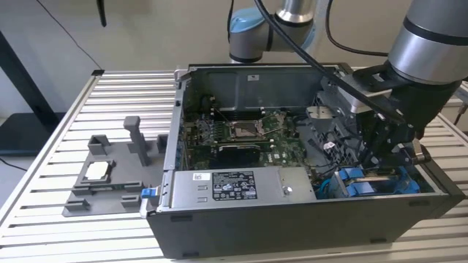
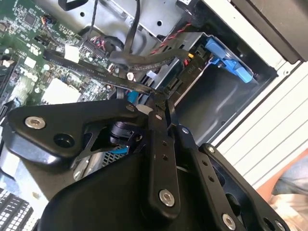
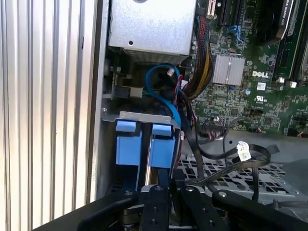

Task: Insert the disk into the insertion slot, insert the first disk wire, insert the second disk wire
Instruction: 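Insert the second disk wire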

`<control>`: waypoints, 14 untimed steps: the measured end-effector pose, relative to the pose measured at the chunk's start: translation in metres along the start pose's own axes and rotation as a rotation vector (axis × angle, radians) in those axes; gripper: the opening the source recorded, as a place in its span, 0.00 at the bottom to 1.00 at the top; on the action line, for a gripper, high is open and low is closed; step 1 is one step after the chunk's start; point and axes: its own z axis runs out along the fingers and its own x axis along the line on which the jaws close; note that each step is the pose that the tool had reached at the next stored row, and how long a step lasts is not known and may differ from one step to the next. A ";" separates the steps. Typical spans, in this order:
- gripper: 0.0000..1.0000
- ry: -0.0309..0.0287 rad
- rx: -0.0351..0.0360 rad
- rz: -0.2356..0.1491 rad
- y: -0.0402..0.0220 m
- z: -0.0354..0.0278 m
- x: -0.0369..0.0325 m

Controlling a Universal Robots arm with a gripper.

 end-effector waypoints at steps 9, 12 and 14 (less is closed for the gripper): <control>0.16 -0.0087 -0.0454 0.002 -0.0162 0.0013 0.0057; 0.16 -0.0090 -0.0487 0.003 -0.0219 0.0017 0.0063; 0.16 -0.0088 -0.0500 0.007 -0.0229 0.0019 0.0063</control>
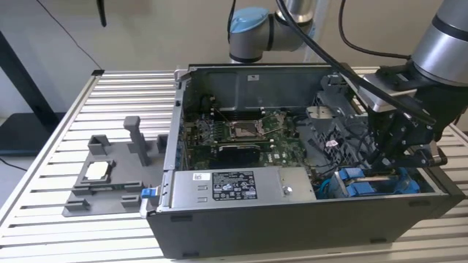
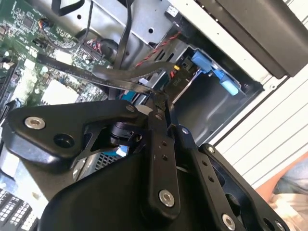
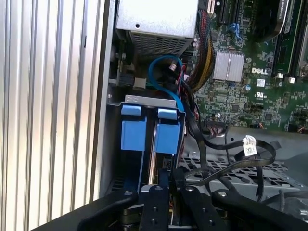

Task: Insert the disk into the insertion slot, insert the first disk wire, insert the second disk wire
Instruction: 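Insert the second disk wire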

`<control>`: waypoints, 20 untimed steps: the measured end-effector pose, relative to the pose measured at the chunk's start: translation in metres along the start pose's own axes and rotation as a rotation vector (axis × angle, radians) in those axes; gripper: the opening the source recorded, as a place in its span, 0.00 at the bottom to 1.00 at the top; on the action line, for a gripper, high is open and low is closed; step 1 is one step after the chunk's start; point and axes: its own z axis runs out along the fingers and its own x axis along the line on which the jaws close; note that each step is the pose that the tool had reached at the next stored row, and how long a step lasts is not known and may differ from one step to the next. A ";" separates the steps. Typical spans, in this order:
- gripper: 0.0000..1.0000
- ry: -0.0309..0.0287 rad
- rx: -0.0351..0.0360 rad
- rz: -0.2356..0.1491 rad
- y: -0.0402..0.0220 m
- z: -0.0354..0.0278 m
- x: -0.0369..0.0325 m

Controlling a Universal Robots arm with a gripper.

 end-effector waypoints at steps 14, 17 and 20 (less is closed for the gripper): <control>0.16 0.0022 -0.0043 0.016 -0.0002 0.0012 0.0005; 0.16 0.0026 -0.0041 0.021 -0.0001 0.0031 0.0006; 0.16 0.0038 -0.0038 0.030 -0.0001 0.0028 0.0006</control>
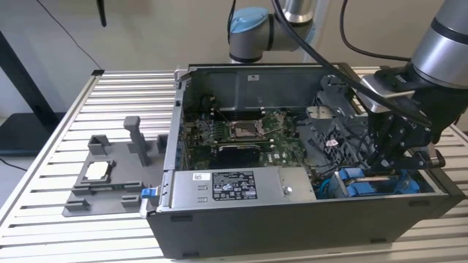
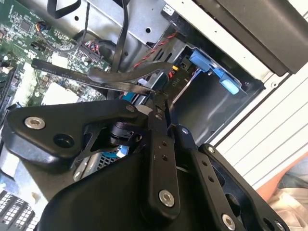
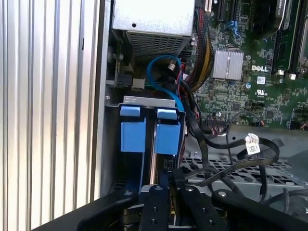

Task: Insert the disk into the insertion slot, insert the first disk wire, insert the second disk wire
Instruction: 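Insert the second disk wire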

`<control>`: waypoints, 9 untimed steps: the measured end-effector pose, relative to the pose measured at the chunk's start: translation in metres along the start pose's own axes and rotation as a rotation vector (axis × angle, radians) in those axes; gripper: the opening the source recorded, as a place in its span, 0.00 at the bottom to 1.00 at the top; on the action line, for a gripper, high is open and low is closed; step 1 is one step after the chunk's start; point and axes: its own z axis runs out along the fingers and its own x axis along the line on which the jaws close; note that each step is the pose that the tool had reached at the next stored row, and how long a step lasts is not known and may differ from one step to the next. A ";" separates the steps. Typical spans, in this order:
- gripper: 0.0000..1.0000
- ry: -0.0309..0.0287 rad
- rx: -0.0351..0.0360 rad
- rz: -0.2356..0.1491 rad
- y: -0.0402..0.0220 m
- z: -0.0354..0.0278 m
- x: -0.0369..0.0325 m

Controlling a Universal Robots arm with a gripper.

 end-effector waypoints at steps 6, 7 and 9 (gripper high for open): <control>0.16 0.0027 0.0005 0.019 0.0003 0.0039 0.0001; 0.16 0.0030 0.0007 0.021 0.0004 0.0044 0.0002; 0.16 0.0027 0.0008 0.023 0.0005 0.0052 0.0002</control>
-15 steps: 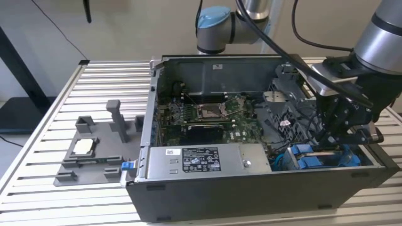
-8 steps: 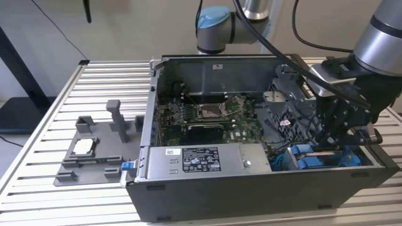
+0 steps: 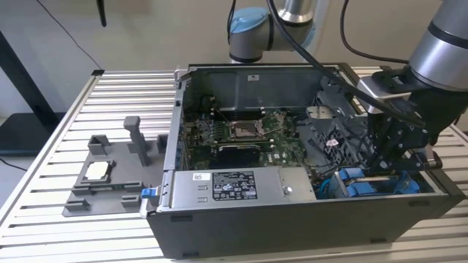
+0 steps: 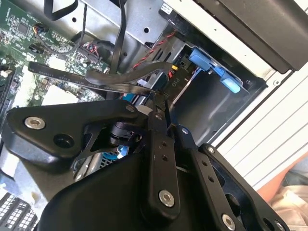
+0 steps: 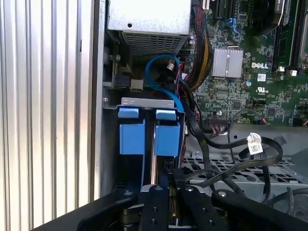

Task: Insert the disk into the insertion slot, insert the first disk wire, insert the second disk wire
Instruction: 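Insert the second disk wire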

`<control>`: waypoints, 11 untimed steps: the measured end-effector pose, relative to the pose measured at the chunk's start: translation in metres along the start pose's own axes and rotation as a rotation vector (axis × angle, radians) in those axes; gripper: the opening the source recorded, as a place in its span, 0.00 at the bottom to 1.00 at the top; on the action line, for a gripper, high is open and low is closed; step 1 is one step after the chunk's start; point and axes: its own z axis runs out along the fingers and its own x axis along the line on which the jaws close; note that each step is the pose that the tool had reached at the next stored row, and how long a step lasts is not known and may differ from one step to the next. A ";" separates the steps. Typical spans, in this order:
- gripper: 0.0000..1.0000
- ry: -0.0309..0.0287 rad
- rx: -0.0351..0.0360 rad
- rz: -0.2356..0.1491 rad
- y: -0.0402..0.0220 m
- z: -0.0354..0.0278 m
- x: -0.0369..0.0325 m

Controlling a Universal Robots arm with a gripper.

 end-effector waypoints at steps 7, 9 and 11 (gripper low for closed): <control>0.16 -0.0006 0.0001 0.000 0.0000 0.0003 0.0000; 0.16 -0.0003 0.0001 0.000 0.0000 0.0003 0.0000; 0.16 -0.0002 0.0001 0.000 0.0000 0.0003 0.0000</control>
